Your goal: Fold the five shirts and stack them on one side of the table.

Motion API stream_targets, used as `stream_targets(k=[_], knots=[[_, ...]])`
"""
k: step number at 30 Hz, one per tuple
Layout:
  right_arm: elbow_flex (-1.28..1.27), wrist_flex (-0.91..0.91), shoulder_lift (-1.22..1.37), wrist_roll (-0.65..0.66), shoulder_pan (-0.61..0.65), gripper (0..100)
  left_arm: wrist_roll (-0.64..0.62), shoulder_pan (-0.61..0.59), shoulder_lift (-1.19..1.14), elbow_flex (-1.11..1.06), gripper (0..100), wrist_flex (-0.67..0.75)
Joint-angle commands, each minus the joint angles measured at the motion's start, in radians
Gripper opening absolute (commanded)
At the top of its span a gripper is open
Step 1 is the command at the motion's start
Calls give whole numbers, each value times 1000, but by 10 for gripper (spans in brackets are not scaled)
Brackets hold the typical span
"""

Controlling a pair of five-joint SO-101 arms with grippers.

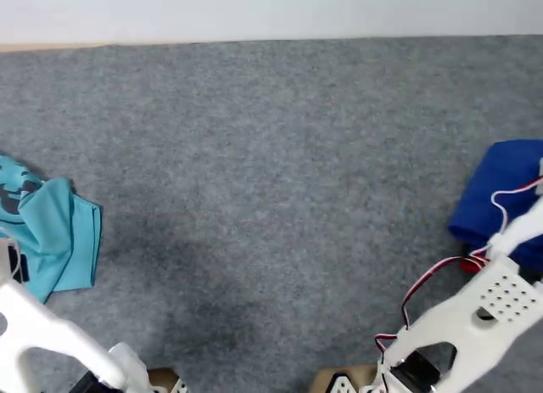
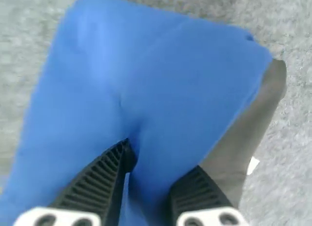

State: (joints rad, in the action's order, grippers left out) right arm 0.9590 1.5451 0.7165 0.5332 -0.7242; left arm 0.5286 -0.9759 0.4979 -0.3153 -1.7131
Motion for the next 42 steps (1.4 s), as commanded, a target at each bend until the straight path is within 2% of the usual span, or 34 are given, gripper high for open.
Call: stream_targets(k=[1, 9, 13, 16, 18, 25, 28, 31, 34, 37, 42], knots=[[58, -56, -5, 61, -45, 9, 9, 11, 29, 8, 90, 17], [57, -179, 41, 169, -105, 18, 9, 11, 29, 8, 90, 18], [57, -176, 47, 175, -107, 157, 9, 11, 29, 8, 90, 18], [77, -177, 36, 71, -111, 263, 9, 11, 29, 8, 90, 18], [109, -170, 16, 25, -111, 282, 9, 11, 28, 8, 90, 18], [249, 119, -67, 14, -42, 273, 9, 11, 23, 8, 90, 18], [265, 236, -68, 17, -4, 182, 9, 11, 23, 8, 90, 18], [264, 248, -30, 14, 10, 10, 9, 21, 28, 8, 90, 18], [264, 248, 39, 12, 12, 47, 8, 38, 29, 8, 90, 15], [264, 251, 104, 12, 19, 5, 6, 49, 29, 7, 90, 17], [166, 254, 125, 12, 12, 9, 5, 63, 29, 7, 90, 17]])
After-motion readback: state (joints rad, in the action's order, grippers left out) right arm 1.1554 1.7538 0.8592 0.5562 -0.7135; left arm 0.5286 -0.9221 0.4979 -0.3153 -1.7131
